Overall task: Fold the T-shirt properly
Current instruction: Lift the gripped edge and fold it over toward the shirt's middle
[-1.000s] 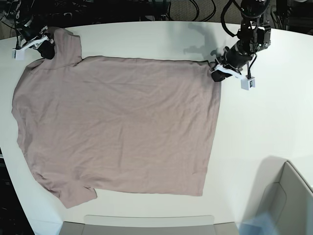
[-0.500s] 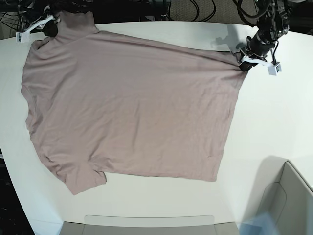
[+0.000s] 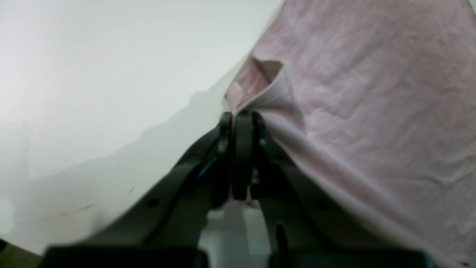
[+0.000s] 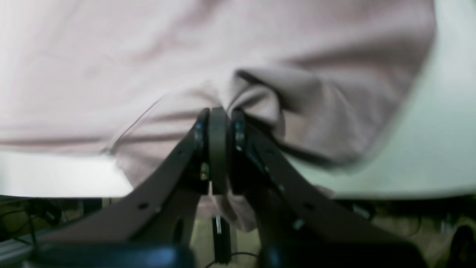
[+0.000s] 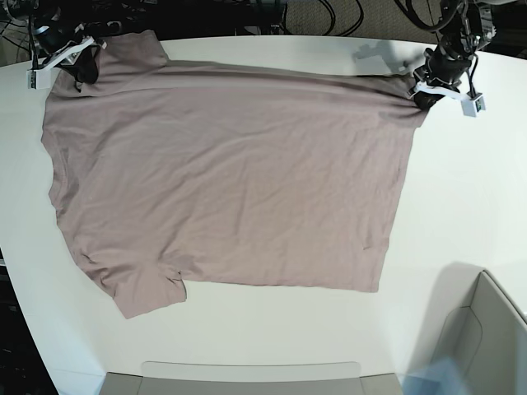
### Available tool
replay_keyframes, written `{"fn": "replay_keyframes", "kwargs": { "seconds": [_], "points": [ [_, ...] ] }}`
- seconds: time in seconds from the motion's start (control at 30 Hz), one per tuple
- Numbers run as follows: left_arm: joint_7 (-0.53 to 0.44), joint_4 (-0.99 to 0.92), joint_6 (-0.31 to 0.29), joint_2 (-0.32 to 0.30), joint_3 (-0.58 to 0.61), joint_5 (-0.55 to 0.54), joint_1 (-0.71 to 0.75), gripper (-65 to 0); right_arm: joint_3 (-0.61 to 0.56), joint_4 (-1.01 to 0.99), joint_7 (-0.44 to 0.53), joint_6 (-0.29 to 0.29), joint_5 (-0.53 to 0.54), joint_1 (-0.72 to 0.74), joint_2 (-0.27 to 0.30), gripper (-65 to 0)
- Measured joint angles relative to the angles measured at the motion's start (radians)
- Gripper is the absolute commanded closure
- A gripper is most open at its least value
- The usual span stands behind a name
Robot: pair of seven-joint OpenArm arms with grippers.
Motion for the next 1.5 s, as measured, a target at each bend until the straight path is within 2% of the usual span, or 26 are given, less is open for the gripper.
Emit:
{"fn": "replay_keyframes", "kwargs": {
  "seconds": [0.1,0.23,0.3,0.4,0.5,0.63,0.83,0.97,1.17,1.27,1.5],
  "points": [
    [0.000,0.031,0.005,0.000,0.000,0.005,-0.005,0.0,-0.008,0.019,0.000,-0.002,-0.002,0.003,0.000,0.0],
    [0.013,0.028,0.009,0.002,0.002,0.007,-0.072,0.0,-0.040,0.019,-0.002,-0.002,-0.112,0.067,-0.006,0.0],
    [0.046,0.027,0.009,0.002,0.002,0.010,-0.113,0.0,-0.053,0.020,0.002,-0.003,-0.168,0.093,-0.005,0.0],
    [0.109,0.027,0.008,0.002,0.002,0.009,-0.162,0.0,-0.058,0.020,0.002,-0.005,-0.187,0.118,-0.028,0.0],
    [0.158,0.023,0.010,0.002,0.002,0.015,-0.212,0.0,-0.060,0.020,-0.016,-0.003,-0.204,0.143,-0.032,0.0],
    [0.163,-0.042,0.009,0.003,0.003,0.009,-0.281,0.0,-0.056,0.020,-0.084,-0.005,-0.211,0.222,-0.024,0.0],
    [0.179,-0.146,0.009,0.005,0.003,0.011,-0.341,0.0,-0.065,0.017,-0.142,-0.002,-0.365,0.369,-0.033,0.0],
    [0.177,-0.183,0.010,0.004,0.016,0.016,-0.387,0.0,-0.111,0.016,-0.158,0.001,-0.411,0.431,-0.033,0.0],
    [0.172,-0.200,0.011,0.006,0.157,0.222,-0.473,0.0,-0.151,-0.051,-0.149,-0.001,-0.506,0.530,-0.024,0.0],
    [0.167,-0.202,0.009,0.010,0.188,0.276,-0.522,0.0,-0.153,-0.108,-0.153,-0.001,-0.506,0.560,-0.030,0.0],
    [0.158,-0.276,0.008,0.019,0.192,0.286,-0.586,0.0,-0.151,-0.203,-0.148,-0.002,-0.543,0.639,-0.021,0.0]
  ]
}}
